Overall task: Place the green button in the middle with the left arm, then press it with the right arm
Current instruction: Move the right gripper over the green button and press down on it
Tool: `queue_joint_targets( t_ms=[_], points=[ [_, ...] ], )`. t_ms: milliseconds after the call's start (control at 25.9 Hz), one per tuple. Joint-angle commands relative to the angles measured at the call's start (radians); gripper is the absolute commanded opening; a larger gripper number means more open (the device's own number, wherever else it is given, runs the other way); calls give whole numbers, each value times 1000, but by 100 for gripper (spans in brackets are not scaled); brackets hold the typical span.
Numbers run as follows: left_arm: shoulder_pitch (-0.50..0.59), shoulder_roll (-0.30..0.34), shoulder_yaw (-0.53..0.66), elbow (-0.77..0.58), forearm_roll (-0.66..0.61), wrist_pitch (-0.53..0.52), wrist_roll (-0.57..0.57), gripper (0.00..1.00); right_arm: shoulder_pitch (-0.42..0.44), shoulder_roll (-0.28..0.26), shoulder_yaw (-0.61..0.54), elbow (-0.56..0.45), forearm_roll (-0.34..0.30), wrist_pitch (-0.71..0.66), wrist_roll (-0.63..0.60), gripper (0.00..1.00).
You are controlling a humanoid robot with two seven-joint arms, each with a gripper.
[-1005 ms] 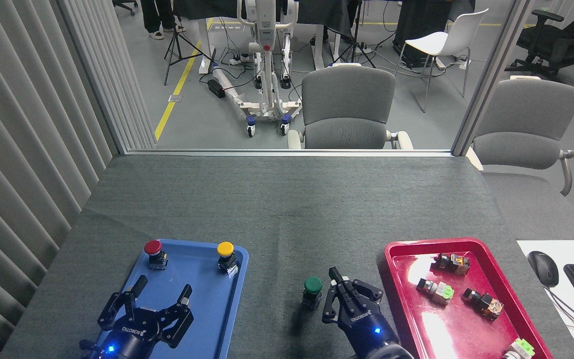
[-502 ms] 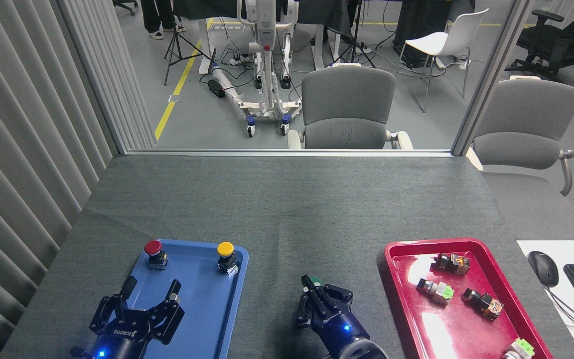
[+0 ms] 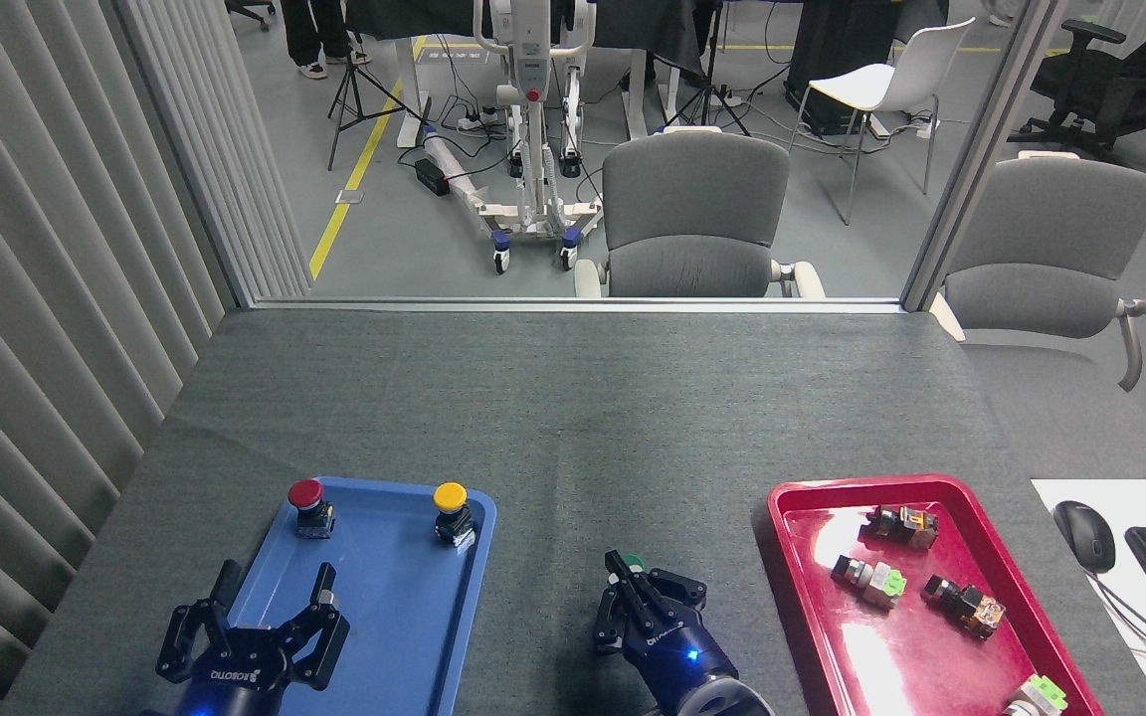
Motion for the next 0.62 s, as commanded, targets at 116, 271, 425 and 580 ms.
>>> queue_joint_targets(
  t_ms=[116,271,425,580],
  points=[
    [1,6,2,-6,3,1,0,99,0,8,-9,-29,-2,29,-144,1],
    [-6,12,2,-7,32,-14,-6,100,-5,10,-12,-40,-5,41,-166,2],
    [-16,29,1,10,73,-86,-8,100,-6,-3,-20,-65,-19,55,-175,4],
    [-19,24,-11,28,66,-80,6,100,32,-6,-89,-111,-21,58,-173,49]
  ],
)
